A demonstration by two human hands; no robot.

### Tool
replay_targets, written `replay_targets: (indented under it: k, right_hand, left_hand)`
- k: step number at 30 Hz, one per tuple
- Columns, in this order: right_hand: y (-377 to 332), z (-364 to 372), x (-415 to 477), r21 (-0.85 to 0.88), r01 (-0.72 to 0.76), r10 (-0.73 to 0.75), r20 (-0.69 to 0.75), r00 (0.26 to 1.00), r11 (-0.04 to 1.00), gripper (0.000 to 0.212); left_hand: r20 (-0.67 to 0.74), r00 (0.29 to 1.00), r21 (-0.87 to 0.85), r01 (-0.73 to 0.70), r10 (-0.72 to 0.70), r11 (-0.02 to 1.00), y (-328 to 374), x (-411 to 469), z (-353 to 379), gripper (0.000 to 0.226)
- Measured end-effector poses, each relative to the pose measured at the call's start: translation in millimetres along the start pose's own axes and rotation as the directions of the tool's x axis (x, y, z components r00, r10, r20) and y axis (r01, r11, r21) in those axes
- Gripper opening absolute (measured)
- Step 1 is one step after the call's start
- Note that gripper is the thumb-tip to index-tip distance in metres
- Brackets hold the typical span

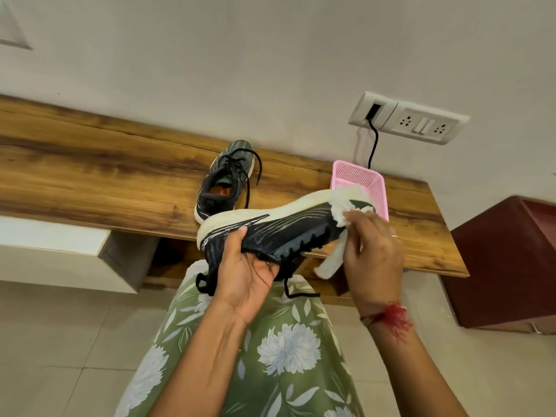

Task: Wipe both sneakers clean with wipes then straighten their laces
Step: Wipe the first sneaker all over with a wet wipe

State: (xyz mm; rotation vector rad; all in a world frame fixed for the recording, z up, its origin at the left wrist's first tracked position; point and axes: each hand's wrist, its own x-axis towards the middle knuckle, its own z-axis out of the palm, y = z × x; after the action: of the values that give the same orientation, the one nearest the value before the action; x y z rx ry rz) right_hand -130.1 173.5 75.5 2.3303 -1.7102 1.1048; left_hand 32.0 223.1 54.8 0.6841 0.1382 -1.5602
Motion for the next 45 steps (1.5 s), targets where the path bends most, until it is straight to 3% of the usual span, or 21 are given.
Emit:
replay_targets:
  k: [4,9,17,20,23,28,30,33,38,42,45]
  right_hand:
    - [-2,1,6,0.052,-0.046,0.049,-0.052,0.997,0.998,0.031]
    - [0,4,12,0.111,-0.086,0.092,-0.047,0.995,0.99,0.029]
    - [-23,20,-19,0.055,0.08,-0.087,0.143,0.986,0.995,0.04]
    - [-4,21,-10,-0.028,0.058,-0.056,0.065,0.996,0.998,0.04]
    - [-2,23,-4,-0.002,-0.002,0.002,0.046,0.999,1.0,0.042]
    - [-11,24,-19,0.012,0.255,-0.252,0.183,0.95,0.967,0.04]
    - [3,25,-9,-0.029,0.162,-0.157,0.131,0.979,0.986,0.043]
    - [-4,25,-9,0.054,0.006,-0.012,0.11,0.994,0.999,0.047]
    - [-25,20,-27,0.179,0.183,-0.224,0.245,0.943,0.967,0.047]
    - [-17,21,-10,0.131,0.015,-0.035,0.151,0.988,0.991,0.043]
    - [-38,21,-21,0.161,0.152,-0.18,0.171,0.969,0.975,0.038]
  left_hand:
    - [0.051,0.997,-0.102,0.067,-0.062,0.993,-1,1,-5,0.035]
    - [0.072,0.993,-0.039,0.094,-0.091,0.995,1,1,-2,0.044]
    - [0.072,0.99,-0.074,0.13,-0.125,0.989,-5,2,2,0.041]
    - [0.058,0.994,-0.08,0.1,-0.096,0.992,-4,2,0,0.037]
    - [0.056,0.995,-0.069,0.088,-0.085,0.994,-4,1,3,0.036]
    - [0.043,0.997,-0.057,0.066,-0.064,0.996,0,1,2,0.037]
    - [0.041,0.996,-0.06,0.08,-0.077,0.995,-2,0,3,0.037]
    - [0.044,0.994,-0.055,0.105,-0.103,0.993,-6,-1,6,0.043]
    - [0.065,0.993,-0.026,0.104,-0.102,0.994,-6,-1,4,0.05]
    - [0.067,0.994,-0.016,0.088,-0.087,0.996,-10,-2,8,0.05]
    - [0.069,0.994,-0.008,0.085,-0.084,0.996,-9,-1,6,0.055]
